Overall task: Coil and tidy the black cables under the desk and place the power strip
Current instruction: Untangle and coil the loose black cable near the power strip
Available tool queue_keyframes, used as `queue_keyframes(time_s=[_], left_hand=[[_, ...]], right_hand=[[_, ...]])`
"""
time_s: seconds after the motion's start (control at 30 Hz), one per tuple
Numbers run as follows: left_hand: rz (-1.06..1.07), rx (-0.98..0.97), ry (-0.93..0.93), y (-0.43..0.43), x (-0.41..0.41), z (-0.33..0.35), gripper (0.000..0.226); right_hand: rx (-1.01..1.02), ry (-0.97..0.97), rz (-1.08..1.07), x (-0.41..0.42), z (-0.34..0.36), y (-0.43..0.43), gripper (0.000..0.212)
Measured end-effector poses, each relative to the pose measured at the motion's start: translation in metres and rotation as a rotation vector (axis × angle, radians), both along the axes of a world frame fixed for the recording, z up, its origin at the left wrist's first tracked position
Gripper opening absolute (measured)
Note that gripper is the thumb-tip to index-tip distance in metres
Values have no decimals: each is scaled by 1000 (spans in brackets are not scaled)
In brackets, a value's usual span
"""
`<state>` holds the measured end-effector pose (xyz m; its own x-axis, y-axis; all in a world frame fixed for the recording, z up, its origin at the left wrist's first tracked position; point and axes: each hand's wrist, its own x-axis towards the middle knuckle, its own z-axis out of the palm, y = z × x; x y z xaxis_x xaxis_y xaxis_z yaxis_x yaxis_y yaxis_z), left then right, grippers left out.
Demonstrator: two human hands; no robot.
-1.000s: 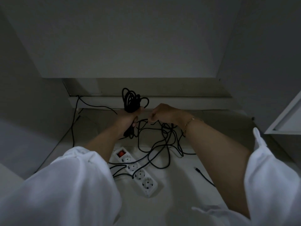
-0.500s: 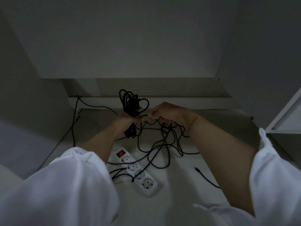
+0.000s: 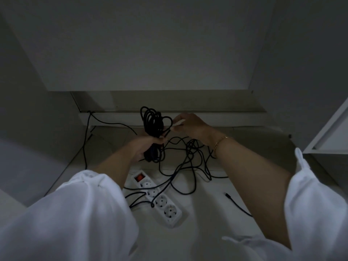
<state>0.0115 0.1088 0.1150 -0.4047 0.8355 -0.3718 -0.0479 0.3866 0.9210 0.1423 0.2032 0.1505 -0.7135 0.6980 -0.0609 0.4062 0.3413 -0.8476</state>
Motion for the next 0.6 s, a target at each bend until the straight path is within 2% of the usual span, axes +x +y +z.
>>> queue_keyframes(time_s=[0.03,0.1,0.23,0.33,0.4,0.5,0.6], left_hand=[[1,-8,2,0,0,0,6],[6,-12,5,0,1,1,6],[-44,-37,84,3,6,2,30],[-84,-74,136,4,10,0,40],[-95,-79,173,6,9,-1,34],[-142,-60,202,7,8,-1,8],[-202,-21,215,7,4,-5,6]], right_hand=[[-52,15,25,2,2,-1,17],[-115,41,57,5,5,-3,10],[-174,88,-5,2,5,0,23],[-274,146,-40,-1,2,0,25],[-327,191,-58,-1,-1,0,24],[-322,188,-65,1,-1,-1,23],[-281,170,-63,-1,0,-2,22]])
